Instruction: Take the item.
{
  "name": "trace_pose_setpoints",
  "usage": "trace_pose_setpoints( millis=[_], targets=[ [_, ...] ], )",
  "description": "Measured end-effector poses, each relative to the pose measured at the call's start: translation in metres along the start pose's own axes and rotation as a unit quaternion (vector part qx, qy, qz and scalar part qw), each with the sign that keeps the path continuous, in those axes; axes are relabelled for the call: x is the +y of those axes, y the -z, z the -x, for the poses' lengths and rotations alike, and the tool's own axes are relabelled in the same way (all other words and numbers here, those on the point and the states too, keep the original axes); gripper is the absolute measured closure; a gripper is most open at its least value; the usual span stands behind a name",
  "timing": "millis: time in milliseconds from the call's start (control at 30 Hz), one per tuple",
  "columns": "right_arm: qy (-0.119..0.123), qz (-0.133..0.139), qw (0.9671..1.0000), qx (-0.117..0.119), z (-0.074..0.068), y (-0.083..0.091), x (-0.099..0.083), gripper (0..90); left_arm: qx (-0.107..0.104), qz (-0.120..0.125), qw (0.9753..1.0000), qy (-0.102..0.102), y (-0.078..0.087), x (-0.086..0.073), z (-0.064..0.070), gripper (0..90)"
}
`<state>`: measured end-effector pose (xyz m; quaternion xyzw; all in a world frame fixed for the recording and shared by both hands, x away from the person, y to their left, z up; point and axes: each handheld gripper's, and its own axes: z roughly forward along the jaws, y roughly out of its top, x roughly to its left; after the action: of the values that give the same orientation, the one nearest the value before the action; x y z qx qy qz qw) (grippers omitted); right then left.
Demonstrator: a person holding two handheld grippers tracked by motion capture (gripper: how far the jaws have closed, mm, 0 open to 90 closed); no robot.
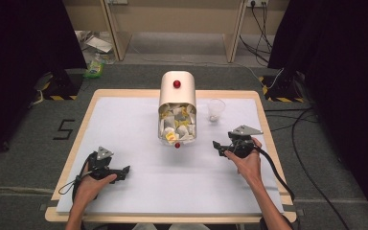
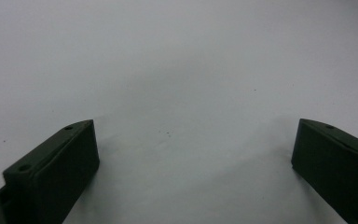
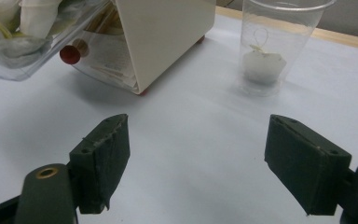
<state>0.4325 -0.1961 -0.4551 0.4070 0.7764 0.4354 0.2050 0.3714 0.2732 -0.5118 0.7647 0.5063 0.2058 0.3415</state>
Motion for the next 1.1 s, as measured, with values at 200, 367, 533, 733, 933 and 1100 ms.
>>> trace_pose_setpoints(
  millis=[200, 367, 533, 733, 933, 1100],
  targets=[
    [0.003, -0.004, 1.0, 0.0, -0.002, 0.004, -0.007, 22.1, 0.0, 0.0, 1.0, 0.0, 0.0, 0.0, 0.0, 0.0],
    [0.011, -0.007, 0.9999, 0.002, -0.008, 0.007, -0.01, 22.0, 0.0, 0.0, 1.0, 0.0, 0.0, 0.0, 0.0, 0.0],
    [0.022, -0.016, 0.9996, 0.001, -0.014, 0.009, -0.015, 21.7, 0.0, 0.0, 1.0, 0.0, 0.0, 0.0, 0.0, 0.0],
    [0.016, -0.024, 0.9996, 0.003, -0.015, 0.012, -0.026, 21.9, 0.0, 0.0, 1.0, 0.0, 0.0, 0.0, 0.0, 0.0],
    [0.008, -0.033, 0.9994, 0.007, -0.015, 0.017, -0.036, 20.9, 0.0, 0.0, 1.0, 0.0, 0.0, 0.0, 0.0, 0.0],
    [0.004, -0.041, 0.9991, 0.012, -0.016, 0.019, -0.042, 20.2, 0.0, 0.0, 1.0, 0.0, 0.0, 0.0, 0.0, 0.0]
  ],
)
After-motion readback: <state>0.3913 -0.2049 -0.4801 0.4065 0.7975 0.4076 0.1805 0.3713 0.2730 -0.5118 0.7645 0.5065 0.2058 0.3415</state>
